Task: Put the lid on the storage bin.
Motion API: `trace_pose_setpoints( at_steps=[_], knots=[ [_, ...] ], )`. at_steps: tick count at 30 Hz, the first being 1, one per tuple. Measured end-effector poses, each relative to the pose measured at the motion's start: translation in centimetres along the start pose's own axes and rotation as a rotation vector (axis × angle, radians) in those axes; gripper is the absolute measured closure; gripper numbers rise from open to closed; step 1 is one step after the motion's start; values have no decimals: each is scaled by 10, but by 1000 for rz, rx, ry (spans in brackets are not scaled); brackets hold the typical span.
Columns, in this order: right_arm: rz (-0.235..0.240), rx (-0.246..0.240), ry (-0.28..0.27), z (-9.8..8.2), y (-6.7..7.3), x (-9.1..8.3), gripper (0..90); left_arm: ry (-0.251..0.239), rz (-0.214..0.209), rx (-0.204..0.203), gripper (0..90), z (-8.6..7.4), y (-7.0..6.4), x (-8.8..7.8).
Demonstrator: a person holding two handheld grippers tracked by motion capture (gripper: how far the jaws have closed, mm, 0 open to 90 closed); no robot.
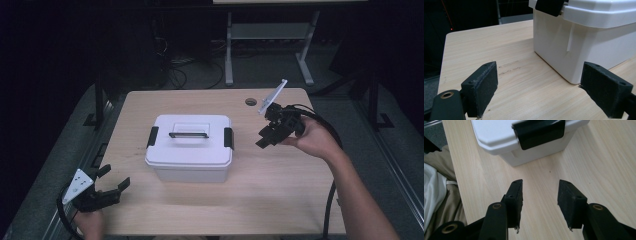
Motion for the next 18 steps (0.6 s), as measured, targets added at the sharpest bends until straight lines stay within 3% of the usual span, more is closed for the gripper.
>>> trace_pose_setpoints(
  at_steps=[18],
  knots=[
    [10,44,-12,-29,-1,10,515,11,0,8,134,-1,-1,1]
  ],
)
Point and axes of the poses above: each handheld gripper's, and its own axes: x roughly forward along the jaws, z roughly out of its top, y roughly to its left, the point moved 7 cm from there along x, roughly forward along the jaws, and after that the axes turned 3 degrees about -x, right-handed, at the moved point
